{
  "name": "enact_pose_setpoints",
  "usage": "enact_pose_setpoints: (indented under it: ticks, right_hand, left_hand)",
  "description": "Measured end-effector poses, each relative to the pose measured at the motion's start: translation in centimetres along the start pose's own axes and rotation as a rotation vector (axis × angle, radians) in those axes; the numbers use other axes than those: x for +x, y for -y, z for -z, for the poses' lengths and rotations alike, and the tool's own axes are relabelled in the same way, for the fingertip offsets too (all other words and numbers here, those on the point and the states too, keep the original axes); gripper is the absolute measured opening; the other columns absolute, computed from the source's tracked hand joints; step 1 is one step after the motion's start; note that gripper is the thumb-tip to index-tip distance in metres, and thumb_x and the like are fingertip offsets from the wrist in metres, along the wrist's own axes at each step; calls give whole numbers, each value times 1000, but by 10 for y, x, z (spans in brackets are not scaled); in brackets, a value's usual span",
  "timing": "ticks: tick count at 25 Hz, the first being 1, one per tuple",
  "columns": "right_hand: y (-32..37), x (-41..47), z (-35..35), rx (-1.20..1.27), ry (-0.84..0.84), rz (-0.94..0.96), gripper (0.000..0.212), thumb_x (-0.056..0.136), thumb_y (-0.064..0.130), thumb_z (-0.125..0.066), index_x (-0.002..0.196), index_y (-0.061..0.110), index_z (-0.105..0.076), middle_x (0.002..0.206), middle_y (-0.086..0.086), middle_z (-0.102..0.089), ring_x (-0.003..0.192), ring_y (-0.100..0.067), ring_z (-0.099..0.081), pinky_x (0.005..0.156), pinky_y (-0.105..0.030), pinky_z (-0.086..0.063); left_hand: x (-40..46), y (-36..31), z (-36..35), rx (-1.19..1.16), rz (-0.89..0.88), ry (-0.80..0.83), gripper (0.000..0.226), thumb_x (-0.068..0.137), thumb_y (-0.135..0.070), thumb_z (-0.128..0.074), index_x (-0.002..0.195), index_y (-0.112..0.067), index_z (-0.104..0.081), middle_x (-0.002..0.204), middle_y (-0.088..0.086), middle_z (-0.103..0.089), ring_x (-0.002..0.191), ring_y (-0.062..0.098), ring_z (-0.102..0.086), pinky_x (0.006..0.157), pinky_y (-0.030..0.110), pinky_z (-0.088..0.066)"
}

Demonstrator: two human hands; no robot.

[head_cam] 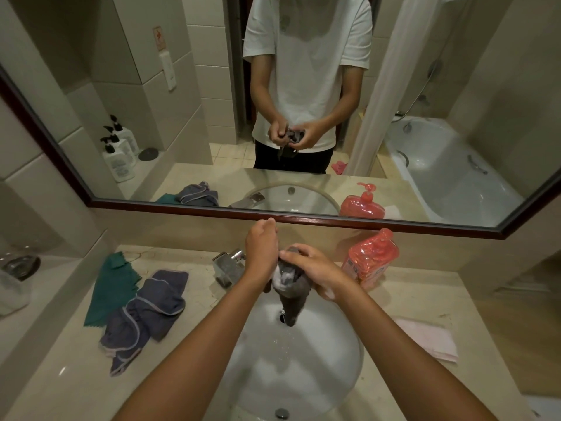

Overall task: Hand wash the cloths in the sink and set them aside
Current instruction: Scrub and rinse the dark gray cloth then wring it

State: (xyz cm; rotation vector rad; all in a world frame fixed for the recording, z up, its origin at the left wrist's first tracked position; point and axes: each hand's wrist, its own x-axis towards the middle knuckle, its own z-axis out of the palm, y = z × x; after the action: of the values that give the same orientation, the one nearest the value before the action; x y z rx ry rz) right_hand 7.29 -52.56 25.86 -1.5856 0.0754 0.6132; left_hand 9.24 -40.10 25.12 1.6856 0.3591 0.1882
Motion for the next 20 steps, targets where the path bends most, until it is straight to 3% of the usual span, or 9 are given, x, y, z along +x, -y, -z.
enact_pose_setpoints:
  ticks: [3,6,9,12,14,17,20]
  right_hand:
    - [-1,-2,6,128,5,-9,15,96,22,-65,97,7,-63,88,-11,-70,77,-19,-69,72,-29,-57]
    - [1,1,12,578,-31,74,16,98,19,-59,100,3,-59,103,-20,-70,92,-29,-68,87,-38,-55]
    - [5,5,20,778,-133,205,8,100,10,-54,98,4,-59,92,-16,-66,78,-23,-67,69,-29,-59]
    - [1,5,25,688,-199,169,7,97,2,-55,92,7,-57,90,-17,-64,77,-26,-65,65,-35,-57]
    - [-4,3,26,563,-210,87,5,92,5,-61,96,9,-60,93,-16,-66,79,-27,-66,70,-37,-55]
    - [-15,2,23,395,-99,-41,34,88,31,-66,114,9,-68,102,-12,-72,89,-27,-69,87,-43,-54]
    - [-18,2,22,156,-50,-33,35,95,40,-62,112,11,-72,107,-9,-76,98,-27,-71,93,-45,-54]
  left_hand:
    - [0,4,3,-13,87,91,43,108,-37,-36,78,-12,-54,62,2,-50,58,18,-47,61,33,-41]
    - [-10,22,6,-80,221,385,65,104,-59,-26,94,-12,-70,82,8,-73,77,24,-70,72,32,-55]
    - [-17,43,7,-267,293,508,56,96,-65,-39,101,-28,-80,103,10,-76,93,23,-74,80,33,-57]
    - [-17,50,8,-542,324,477,50,92,-55,-56,120,-17,-73,121,17,-71,108,31,-68,89,41,-55]
    - [-14,48,8,-590,311,389,48,90,-44,-64,123,-9,-69,119,20,-71,107,34,-69,80,41,-58]
    - [-10,36,9,-373,240,237,26,95,-35,-66,106,-13,-73,96,11,-77,87,27,-73,65,32,-57]
    - [-5,22,10,-163,107,276,26,97,-35,-63,89,-13,-75,78,5,-77,72,19,-71,61,24,-54]
